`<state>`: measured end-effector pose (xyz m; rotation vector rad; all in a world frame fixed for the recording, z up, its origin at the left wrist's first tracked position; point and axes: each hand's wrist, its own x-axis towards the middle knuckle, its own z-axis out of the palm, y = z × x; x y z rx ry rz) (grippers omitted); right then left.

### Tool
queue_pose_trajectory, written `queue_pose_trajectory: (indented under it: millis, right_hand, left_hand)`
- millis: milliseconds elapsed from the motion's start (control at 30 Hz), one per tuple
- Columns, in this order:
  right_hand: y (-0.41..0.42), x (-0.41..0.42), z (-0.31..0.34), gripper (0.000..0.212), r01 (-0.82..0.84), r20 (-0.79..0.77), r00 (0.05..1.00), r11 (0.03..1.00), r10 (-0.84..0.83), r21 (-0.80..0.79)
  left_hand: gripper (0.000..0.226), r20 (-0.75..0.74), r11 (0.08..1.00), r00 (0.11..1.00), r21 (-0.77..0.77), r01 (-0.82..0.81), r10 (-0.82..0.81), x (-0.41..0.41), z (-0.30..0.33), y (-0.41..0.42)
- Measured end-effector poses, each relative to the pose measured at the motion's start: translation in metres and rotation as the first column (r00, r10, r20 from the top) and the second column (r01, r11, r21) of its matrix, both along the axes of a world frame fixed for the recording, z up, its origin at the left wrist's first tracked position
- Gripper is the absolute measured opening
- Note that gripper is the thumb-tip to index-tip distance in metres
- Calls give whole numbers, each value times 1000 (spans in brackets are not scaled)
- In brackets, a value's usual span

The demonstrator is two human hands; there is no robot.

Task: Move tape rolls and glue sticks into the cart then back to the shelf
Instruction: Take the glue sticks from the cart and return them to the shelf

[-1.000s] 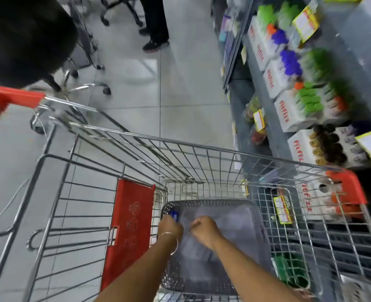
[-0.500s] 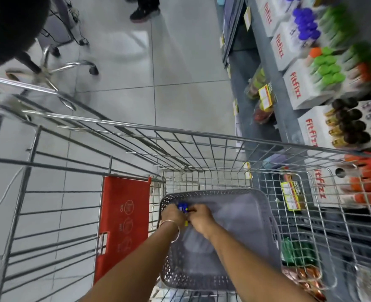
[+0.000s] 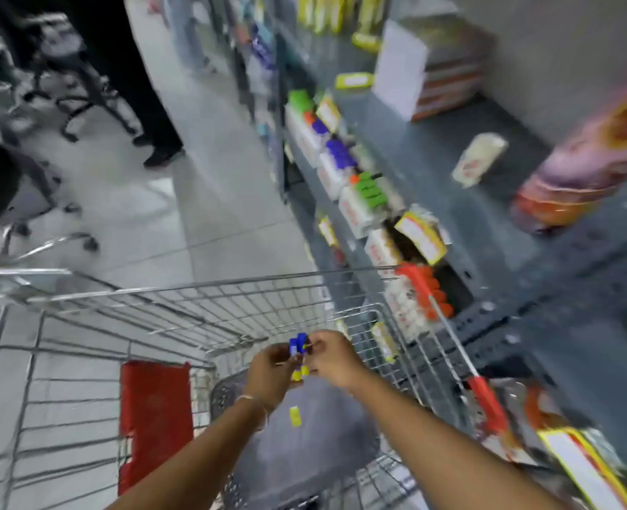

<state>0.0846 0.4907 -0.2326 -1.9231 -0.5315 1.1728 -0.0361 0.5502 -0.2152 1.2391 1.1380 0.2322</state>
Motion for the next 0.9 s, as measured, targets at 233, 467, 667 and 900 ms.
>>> queue_pose_trajectory:
  millis: [233, 467, 667, 900]
  right_hand:
    - [-163, 26, 136, 22, 272, 119, 940, 911, -321, 310]
    - [-334, 49, 201, 33, 593, 327, 581, 663, -745, 457]
    - [-399, 69, 214, 27, 724, 398, 364, 525, -842, 448]
    - [-411, 96, 190, 14, 770, 599, 289, 554, -746, 318]
  left_hand:
    - [17, 293, 980, 949, 185, 67, -120, 46, 133, -115]
    - [19, 292, 847, 817, 370, 383, -497, 101, 201, -225]
    - [12, 108, 606, 707, 616, 504, -699, 167, 209, -283]
    - [13, -81, 419, 652, 705, 572, -754, 219, 198, -313]
